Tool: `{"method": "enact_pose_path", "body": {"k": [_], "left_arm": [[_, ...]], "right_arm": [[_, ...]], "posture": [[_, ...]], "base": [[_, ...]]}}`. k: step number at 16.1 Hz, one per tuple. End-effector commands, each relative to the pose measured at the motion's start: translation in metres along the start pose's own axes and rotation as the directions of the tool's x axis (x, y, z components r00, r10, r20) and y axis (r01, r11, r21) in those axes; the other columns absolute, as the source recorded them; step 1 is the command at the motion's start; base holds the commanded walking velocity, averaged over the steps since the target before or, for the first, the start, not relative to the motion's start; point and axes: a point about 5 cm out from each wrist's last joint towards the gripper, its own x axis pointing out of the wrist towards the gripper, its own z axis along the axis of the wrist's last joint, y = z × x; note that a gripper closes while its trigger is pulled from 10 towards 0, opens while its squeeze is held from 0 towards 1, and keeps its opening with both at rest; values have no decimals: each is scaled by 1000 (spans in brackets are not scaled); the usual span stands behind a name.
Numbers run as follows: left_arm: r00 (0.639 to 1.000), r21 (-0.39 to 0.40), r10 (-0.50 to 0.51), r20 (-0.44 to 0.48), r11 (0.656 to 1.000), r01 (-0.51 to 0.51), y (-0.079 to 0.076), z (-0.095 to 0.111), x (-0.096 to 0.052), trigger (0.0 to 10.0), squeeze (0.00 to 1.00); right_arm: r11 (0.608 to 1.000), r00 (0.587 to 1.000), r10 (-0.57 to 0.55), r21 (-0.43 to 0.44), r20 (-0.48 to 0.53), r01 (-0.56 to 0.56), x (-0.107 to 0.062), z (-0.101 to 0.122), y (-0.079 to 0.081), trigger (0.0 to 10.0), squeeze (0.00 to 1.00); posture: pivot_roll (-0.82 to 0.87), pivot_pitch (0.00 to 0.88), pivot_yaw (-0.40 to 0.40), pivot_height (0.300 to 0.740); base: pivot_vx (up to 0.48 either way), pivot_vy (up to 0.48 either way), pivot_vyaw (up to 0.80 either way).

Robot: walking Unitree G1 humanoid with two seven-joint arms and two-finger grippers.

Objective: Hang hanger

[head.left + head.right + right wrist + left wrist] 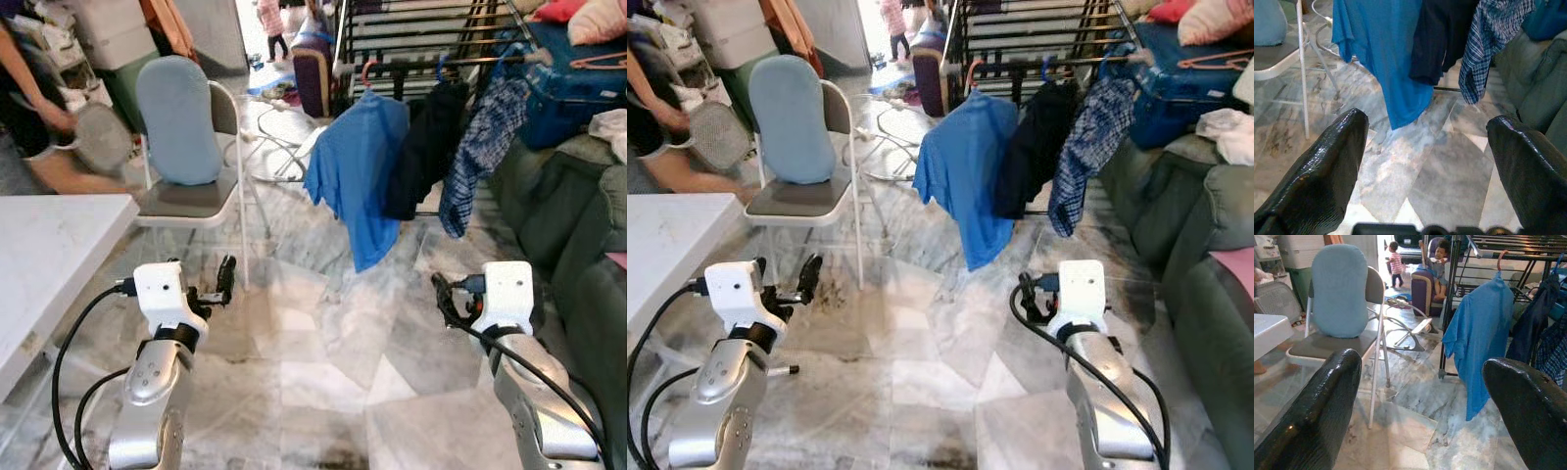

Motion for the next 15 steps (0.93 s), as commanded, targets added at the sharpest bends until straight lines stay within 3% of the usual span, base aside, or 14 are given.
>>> {"method": "enact_pose_path", "body": {"k": [1, 11, 15], "left_arm": [[1000, 8, -4, 6, 1000, 4, 0, 3, -1, 10000, 0], [1000, 12, -2, -11, 1000, 2, 3, 0, -3, 10000, 0], [1000, 4, 3, -18, 1000, -3, 3, -1, -4, 10000, 0]], "right_arm": [[1000, 999, 21, -2, 27, -20, 1, 8, 3, 10000, 0], [999, 999, 38, -1, 14, -38, 1, 5, 8, 10000, 0], [999, 999, 40, -2, 13, -40, 1, 5, 8, 10000, 0]], "posture": [[-159, 0, 103, 740], [-155, 0, 103, 740], [-156, 0, 104, 740]], "base": [[371, 0, 0], [395, 0, 0], [365, 312, 0]]}}
